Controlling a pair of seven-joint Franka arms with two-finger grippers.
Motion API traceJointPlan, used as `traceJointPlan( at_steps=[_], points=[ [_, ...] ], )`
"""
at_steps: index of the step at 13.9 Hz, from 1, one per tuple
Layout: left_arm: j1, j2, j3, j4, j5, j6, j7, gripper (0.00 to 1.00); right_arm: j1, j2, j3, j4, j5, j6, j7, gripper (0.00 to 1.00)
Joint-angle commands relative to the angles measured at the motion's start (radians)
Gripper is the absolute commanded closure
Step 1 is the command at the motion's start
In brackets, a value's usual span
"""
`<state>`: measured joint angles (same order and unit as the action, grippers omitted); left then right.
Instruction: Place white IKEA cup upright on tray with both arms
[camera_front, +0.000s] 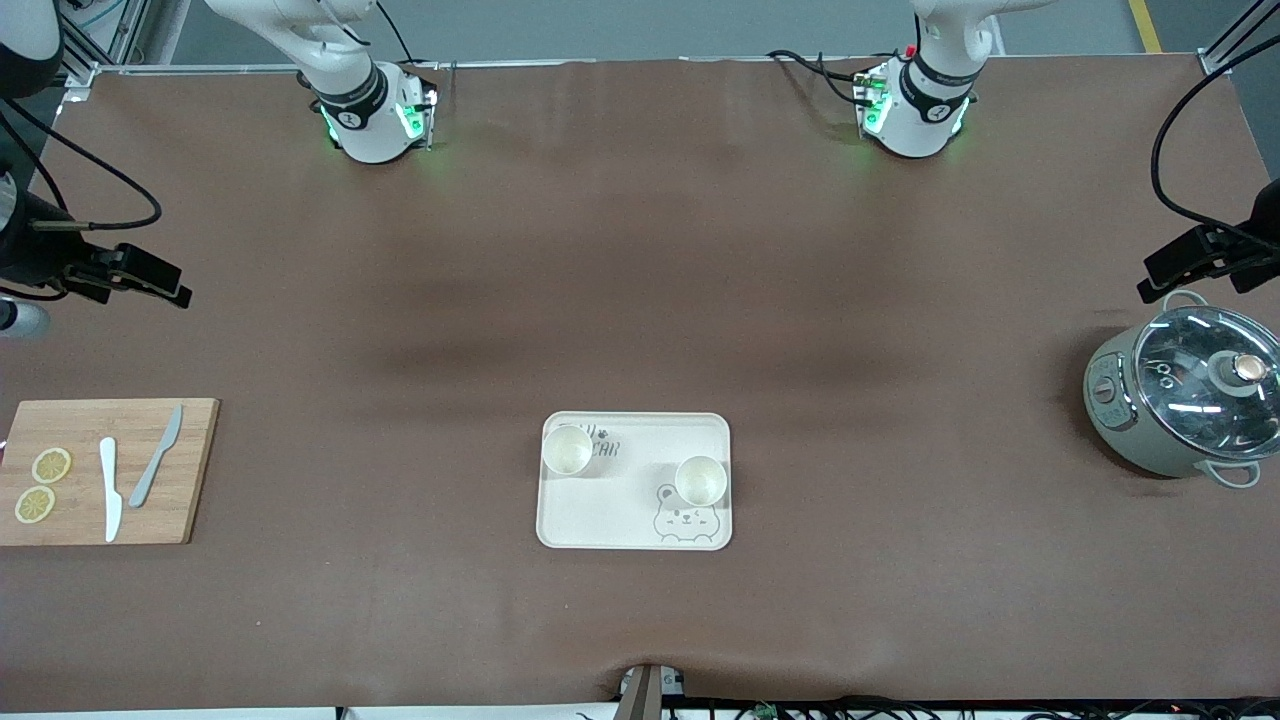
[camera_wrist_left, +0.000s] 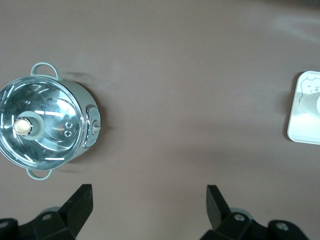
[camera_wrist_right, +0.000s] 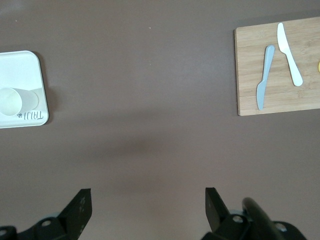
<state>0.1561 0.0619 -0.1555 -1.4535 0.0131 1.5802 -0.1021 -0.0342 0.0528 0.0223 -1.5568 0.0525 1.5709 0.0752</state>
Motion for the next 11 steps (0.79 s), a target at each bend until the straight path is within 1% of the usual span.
traceJointPlan(
  at_steps=[1,2,3,5,8,11],
  points=[
    [0.01,-0.002,0.001,0.022,0.004,-0.014,0.002,0.0,-0.003,-0.028,0.002,-0.037,-0.025,0.017,-0.015,0.0],
    [0.01,-0.002,0.002,0.022,0.005,-0.014,0.004,0.0,-0.01,-0.028,-0.001,-0.038,-0.016,0.017,-0.044,0.0],
    [0.01,-0.002,0.004,0.021,0.005,-0.014,0.002,0.0,-0.006,-0.03,-0.001,-0.035,-0.025,0.017,-0.069,0.0],
    [0.01,-0.002,0.002,0.024,0.011,-0.014,0.004,0.0,-0.001,-0.025,0.002,-0.017,-0.051,0.015,-0.071,0.0],
    [0.01,-0.001,-0.001,0.021,0.011,-0.016,0.007,0.0,-0.01,-0.03,-0.001,-0.009,-0.065,0.012,-0.075,0.0],
    [0.01,-0.001,-0.002,0.021,0.011,-0.016,0.009,0.0,-0.003,-0.068,0.001,-0.028,-0.071,0.009,-0.077,0.0]
  ],
)
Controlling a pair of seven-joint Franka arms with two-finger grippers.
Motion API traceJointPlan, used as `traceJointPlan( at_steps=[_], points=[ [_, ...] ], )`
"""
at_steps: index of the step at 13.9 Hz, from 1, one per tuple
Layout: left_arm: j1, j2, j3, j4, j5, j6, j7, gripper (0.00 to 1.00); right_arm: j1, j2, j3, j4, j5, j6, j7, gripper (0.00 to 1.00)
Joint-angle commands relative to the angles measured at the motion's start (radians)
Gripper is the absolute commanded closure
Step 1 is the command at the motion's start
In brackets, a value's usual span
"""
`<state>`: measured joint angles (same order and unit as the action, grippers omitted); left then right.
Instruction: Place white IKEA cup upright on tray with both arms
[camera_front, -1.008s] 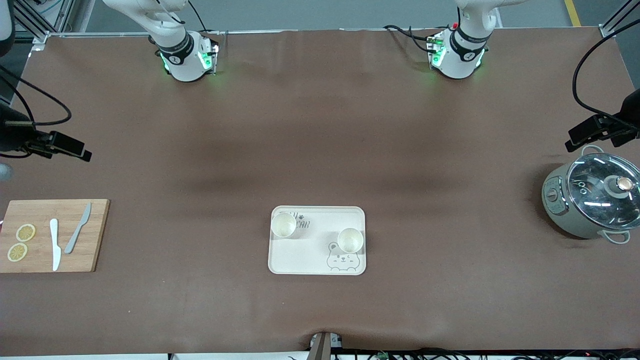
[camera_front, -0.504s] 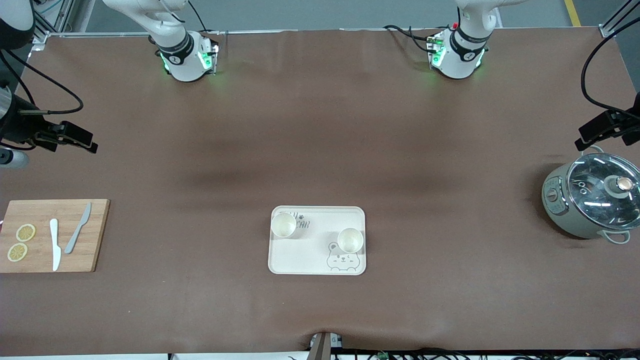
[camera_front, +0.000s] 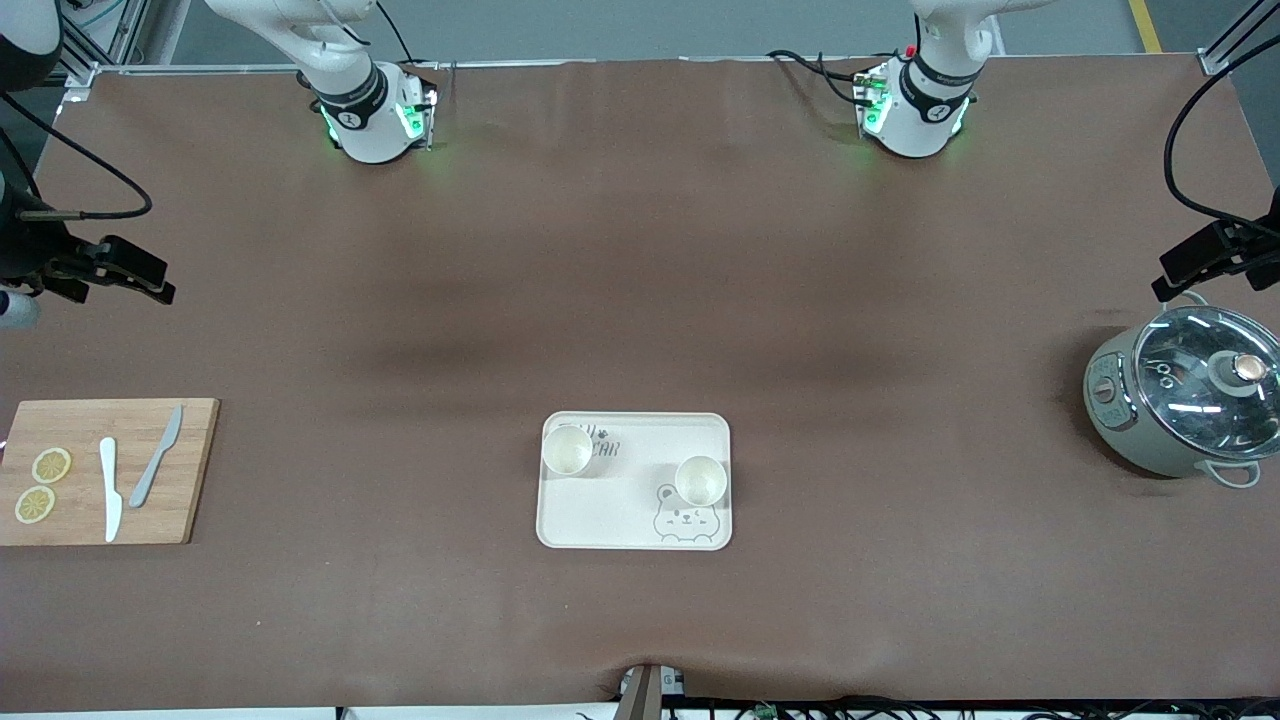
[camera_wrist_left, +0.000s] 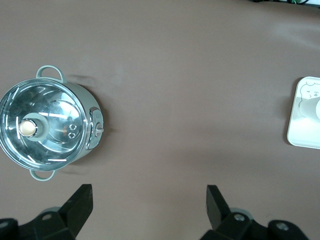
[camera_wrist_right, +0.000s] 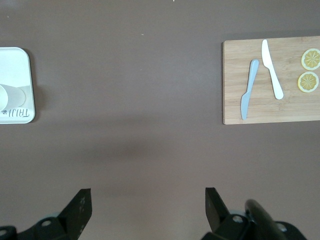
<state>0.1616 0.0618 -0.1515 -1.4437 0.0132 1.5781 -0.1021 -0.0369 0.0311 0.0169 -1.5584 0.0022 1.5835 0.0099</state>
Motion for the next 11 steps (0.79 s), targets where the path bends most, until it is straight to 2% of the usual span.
traceJointPlan(
  at_steps=[1,11],
  points=[
    [0.006,0.0,-0.007,0.009,0.011,-0.013,0.009,0.0,0.0,-0.063,0.008,-0.047,-0.018,-0.004,-0.011,0.0],
    [0.007,-0.003,-0.002,0.009,0.01,-0.027,0.009,0.0,-0.005,-0.071,0.006,-0.051,-0.01,-0.007,-0.042,0.0]
  ],
)
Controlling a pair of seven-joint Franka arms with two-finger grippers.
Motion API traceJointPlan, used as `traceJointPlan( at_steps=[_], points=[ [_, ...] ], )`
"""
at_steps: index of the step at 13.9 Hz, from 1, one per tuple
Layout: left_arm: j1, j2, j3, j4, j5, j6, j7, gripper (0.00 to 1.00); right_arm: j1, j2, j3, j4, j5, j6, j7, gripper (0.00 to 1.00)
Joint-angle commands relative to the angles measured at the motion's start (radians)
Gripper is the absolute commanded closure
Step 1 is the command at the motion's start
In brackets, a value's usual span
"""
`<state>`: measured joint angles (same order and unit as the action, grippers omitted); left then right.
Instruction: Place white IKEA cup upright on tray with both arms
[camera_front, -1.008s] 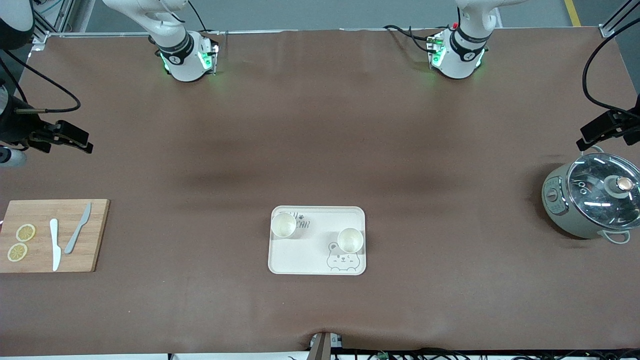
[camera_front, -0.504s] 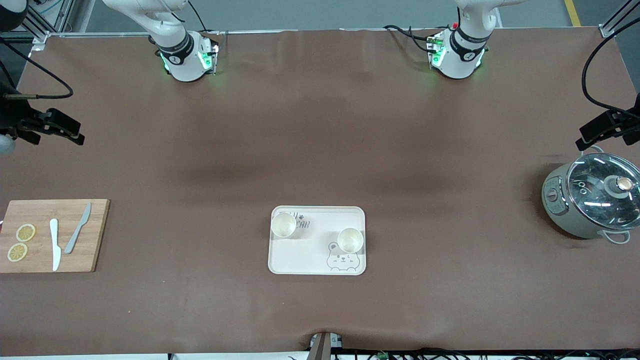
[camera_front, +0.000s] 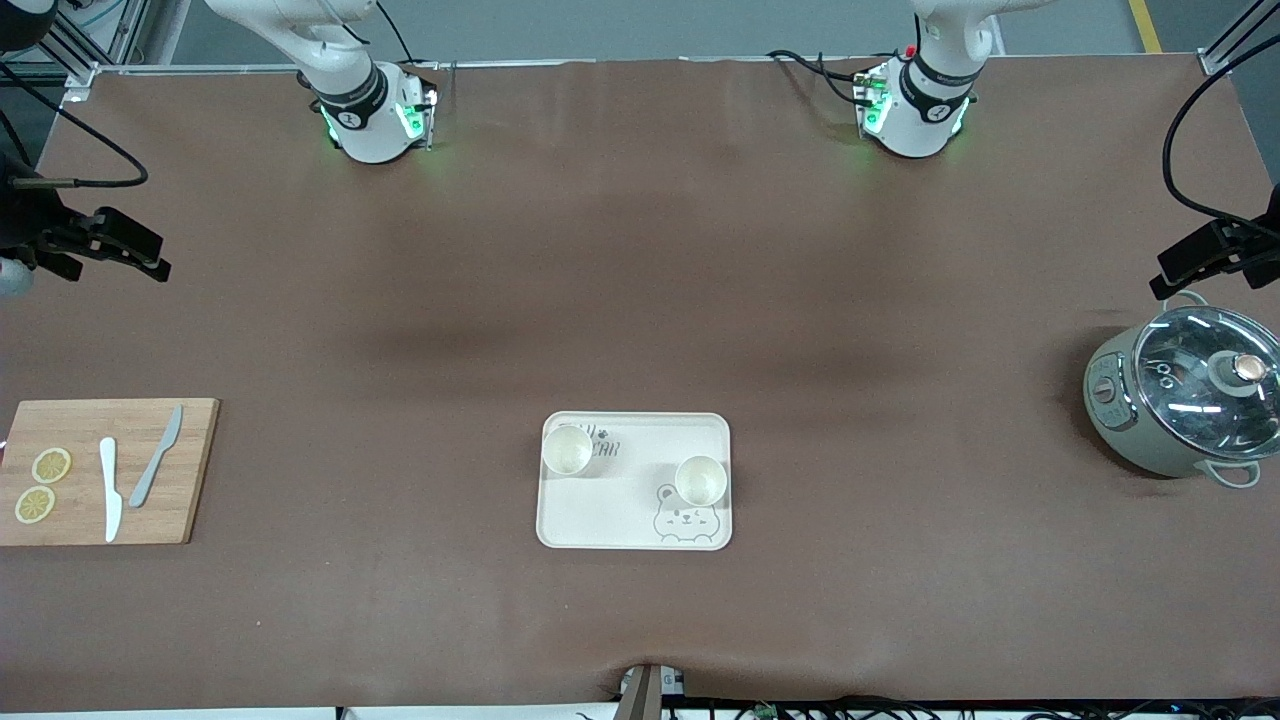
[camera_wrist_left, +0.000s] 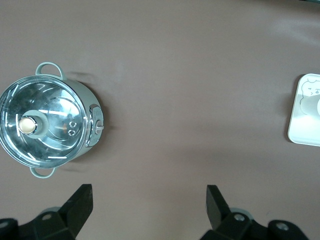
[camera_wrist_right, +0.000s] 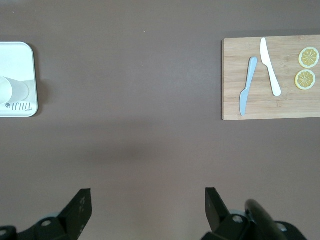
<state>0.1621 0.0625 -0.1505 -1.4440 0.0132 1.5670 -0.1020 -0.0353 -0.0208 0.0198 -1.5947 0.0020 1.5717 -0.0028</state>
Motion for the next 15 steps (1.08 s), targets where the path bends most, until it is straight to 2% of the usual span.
traceJointPlan(
  at_steps=[1,11,15],
  points=[
    [0.005,-0.004,-0.003,0.01,0.01,-0.015,0.001,0.0,-0.005,-0.019,0.002,-0.014,-0.01,0.005,-0.032,0.0],
    [0.005,-0.035,-0.02,-0.032,0.01,-0.059,0.001,0.0,-0.031,-0.013,0.0,0.01,0.012,0.001,-0.02,0.0],
    [0.004,-0.062,-0.03,-0.067,0.01,-0.048,0.002,0.0,-0.025,0.004,0.003,0.072,0.01,-0.019,-0.019,0.0]
  ],
)
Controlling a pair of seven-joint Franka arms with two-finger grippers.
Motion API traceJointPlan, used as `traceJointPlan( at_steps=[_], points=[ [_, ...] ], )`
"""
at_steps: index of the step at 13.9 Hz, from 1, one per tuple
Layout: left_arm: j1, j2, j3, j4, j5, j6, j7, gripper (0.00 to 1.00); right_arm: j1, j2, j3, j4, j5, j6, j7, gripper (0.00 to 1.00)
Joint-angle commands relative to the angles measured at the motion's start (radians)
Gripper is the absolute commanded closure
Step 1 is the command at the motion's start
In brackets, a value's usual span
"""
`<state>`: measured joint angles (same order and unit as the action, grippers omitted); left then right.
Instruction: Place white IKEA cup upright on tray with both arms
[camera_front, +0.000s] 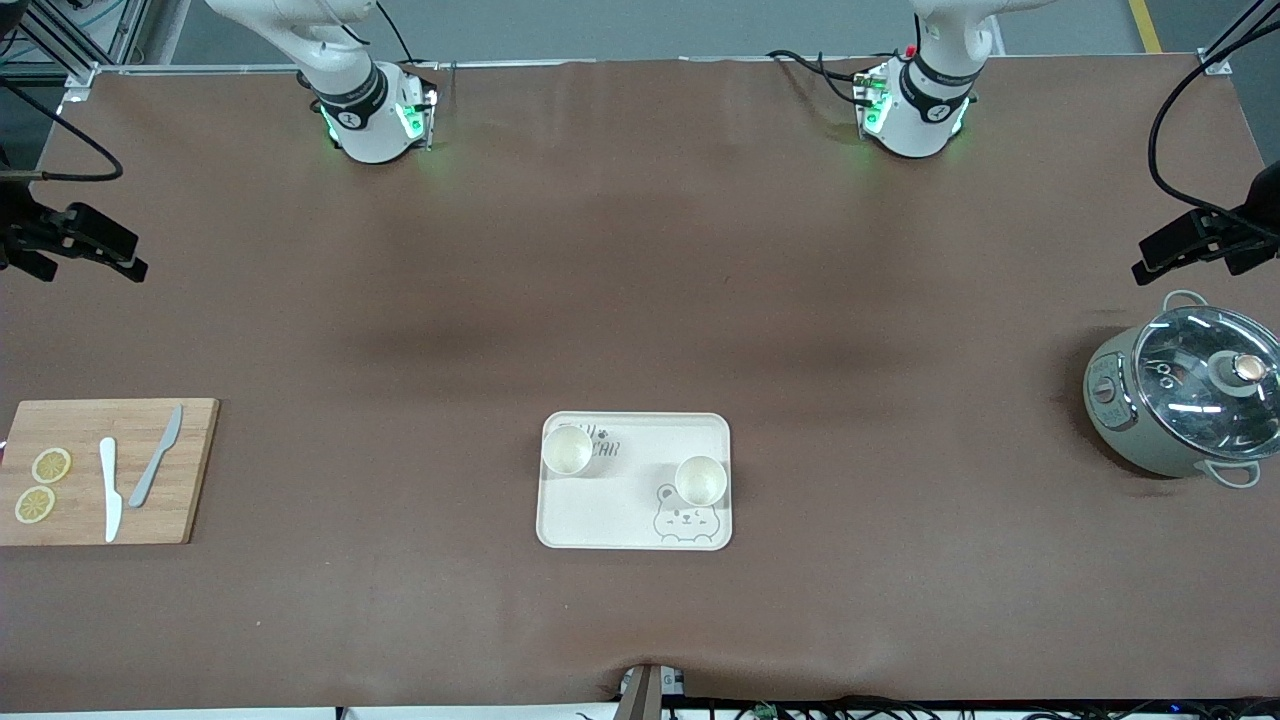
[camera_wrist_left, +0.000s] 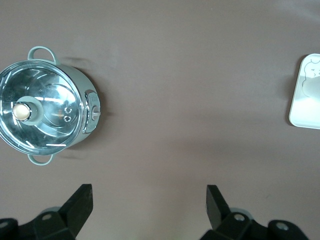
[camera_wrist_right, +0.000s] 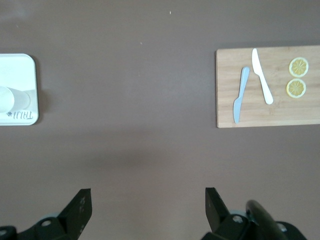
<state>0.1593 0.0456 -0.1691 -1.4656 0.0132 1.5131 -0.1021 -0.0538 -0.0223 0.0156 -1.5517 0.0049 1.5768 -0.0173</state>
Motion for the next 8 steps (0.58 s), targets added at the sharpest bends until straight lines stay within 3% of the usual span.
traceJointPlan(
  at_steps=[1,4,8],
  points=[
    [0.008,-0.046,-0.013,-0.044,0.01,0.009,0.002,0.0,-0.012,0.001,0.006,0.028,0.009,-0.053,-0.003,0.0],
    [0.009,-0.036,-0.012,-0.035,0.007,0.012,0.018,0.0,-0.038,-0.001,0.003,0.027,0.078,-0.067,-0.009,0.0],
    [0.009,-0.026,-0.007,0.001,-0.002,0.012,-0.001,0.0,-0.041,-0.001,0.003,0.027,0.078,-0.072,-0.007,0.0]
  ],
)
